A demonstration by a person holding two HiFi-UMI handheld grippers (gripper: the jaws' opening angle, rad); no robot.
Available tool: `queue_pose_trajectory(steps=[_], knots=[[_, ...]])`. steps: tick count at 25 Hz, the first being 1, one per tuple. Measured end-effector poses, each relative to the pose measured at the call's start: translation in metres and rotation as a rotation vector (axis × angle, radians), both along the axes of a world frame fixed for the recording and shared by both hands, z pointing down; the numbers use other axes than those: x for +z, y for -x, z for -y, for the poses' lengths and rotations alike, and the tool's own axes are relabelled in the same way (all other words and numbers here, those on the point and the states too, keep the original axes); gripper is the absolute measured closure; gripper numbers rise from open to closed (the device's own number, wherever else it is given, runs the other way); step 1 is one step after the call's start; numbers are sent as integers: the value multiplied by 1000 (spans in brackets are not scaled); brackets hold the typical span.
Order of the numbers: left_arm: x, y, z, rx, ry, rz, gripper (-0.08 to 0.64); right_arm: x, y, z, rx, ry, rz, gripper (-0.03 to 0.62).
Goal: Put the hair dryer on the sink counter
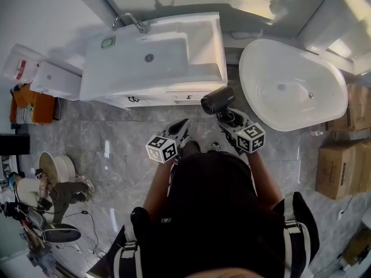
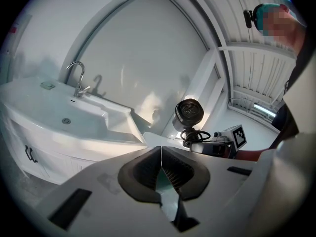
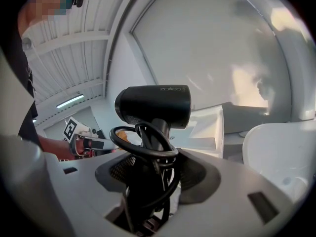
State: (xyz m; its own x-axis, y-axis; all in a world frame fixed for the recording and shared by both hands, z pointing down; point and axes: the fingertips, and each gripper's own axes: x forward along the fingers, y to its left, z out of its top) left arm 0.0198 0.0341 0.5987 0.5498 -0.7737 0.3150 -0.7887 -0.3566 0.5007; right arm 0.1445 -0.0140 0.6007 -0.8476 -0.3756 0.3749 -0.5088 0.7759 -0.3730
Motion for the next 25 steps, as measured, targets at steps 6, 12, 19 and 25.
queue_pose_trajectory(steps=[6,12,19,25], knots=[[6,3,22,30,4,-20,543,2,3,10,24,4,-19,295],[7,18,59,91,1,-33,543,7,15,35,83,15,-38,295],[-3,55,116,154,-17,-26,543,-1,47,77,152,9,-36,295],[1,79,153,207,-10,-32,544,0,70,108,203,10,-46,295]])
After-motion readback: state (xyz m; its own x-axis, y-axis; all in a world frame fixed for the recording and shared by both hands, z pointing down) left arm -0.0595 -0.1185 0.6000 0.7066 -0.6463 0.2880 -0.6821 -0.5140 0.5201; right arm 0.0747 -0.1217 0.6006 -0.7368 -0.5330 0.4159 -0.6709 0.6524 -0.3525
